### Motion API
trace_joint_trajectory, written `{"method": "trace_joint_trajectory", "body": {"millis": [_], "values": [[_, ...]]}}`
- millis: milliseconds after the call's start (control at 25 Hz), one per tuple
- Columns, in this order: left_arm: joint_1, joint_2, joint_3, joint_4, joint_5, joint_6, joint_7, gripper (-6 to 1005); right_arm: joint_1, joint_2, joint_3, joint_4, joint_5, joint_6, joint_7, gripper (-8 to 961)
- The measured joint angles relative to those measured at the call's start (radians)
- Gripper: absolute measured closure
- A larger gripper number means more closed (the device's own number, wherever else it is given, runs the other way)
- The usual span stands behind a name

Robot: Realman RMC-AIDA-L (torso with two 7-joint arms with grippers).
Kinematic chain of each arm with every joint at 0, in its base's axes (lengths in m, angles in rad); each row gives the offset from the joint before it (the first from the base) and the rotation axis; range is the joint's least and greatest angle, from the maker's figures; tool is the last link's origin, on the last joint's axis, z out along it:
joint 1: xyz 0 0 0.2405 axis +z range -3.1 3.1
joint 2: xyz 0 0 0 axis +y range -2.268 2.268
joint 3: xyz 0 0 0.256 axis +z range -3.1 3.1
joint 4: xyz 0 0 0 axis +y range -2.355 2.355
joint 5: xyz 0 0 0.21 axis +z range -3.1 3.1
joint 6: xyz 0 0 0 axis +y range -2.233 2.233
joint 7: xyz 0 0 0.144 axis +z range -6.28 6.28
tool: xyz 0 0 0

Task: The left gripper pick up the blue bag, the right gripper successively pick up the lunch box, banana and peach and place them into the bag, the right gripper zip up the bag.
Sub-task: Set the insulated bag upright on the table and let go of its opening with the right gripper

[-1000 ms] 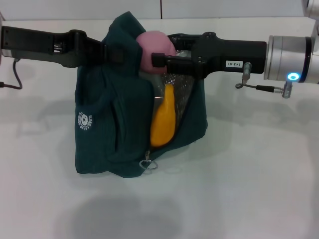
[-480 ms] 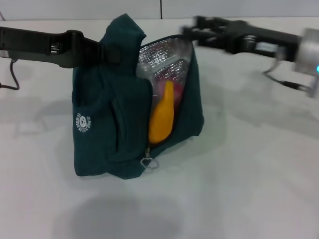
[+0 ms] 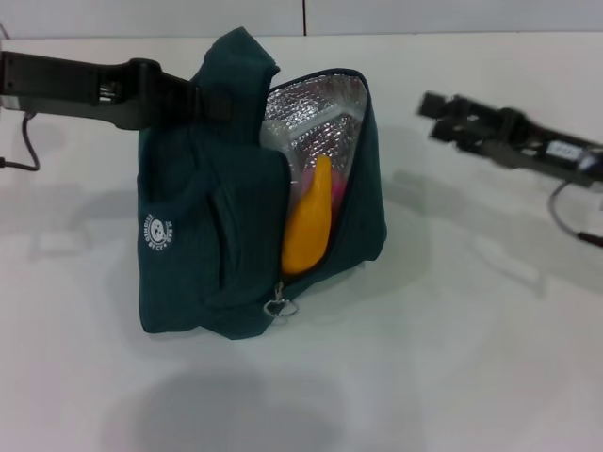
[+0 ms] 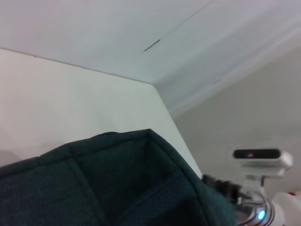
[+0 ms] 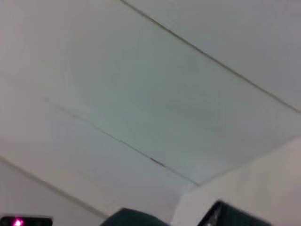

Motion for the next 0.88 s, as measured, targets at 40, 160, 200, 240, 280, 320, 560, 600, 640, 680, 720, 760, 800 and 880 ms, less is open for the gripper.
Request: {"method": "trace_joint_trajectory", "body": {"millis": [40,160,200,240,280,320,560,600,640,680,720,760,800,880], "values": [[-0.001,-0.001,0.001,0.0,0.0,0.0,0.0,921,0.026,0.004,-0.001,0.035,0.0,0.004,0.003,99],[-0.004,-0.002,0.003,0.0,0.0,0.0,0.0,921,0.094,0.012,-0.017,0.104,-0.004,0.02,0.008,125],[-0.005,-0.003,0.003,0.0,0.0,0.0,0.0,921,0.111,0.015,-0.024,0.12,-0.006,0.027,0.007,134],[-0.007,-0.003,0.003,0.0,0.0,0.0,0.0,921,0.125,0.016,-0.03,0.131,-0.006,0.035,0.006,143],[-0.007,-0.003,0.004,0.0,0.0,0.0,0.0,920,0.138,0.019,-0.036,0.138,-0.007,0.048,0.003,152],[-0.007,-0.003,0.003,0.0,0.0,0.0,0.0,920,0.146,0.02,-0.042,0.14,-0.007,0.062,-0.001,161],[-0.006,-0.004,0.003,0.0,0.0,0.003,0.002,919,0.151,0.02,-0.092,0.12,-0.011,0.085,-0.026,214],[-0.006,-0.004,0.003,0.0,0.0,0.003,0.003,919,0.151,0.02,-0.094,0.119,-0.011,0.084,-0.028,223],[-0.006,-0.004,0.003,0.0,0.0,0.004,0.003,919,0.149,0.02,-0.097,0.116,-0.01,0.083,-0.035,232],[-0.006,-0.004,0.003,0.0,0.0,0.004,0.003,919,0.147,0.02,-0.099,0.113,-0.01,0.082,-0.041,241],[-0.007,-0.004,0.003,0.0,0.0,0.005,0.003,919,0.146,0.02,-0.1,0.112,-0.008,0.081,-0.044,250],[-0.008,-0.004,0.004,0.0,0.0,0.005,0.003,919,0.146,0.02,-0.1,0.112,-0.007,0.08,-0.044,290],[-0.009,-0.004,0.004,0.0,0.001,0.005,0.003,919,0.147,0.02,-0.1,0.112,-0.006,0.079,-0.045,331],[-0.01,-0.004,0.004,0.0,0.002,0.005,0.003,918,0.149,0.019,-0.1,0.112,-0.005,0.079,-0.046,411]]}}
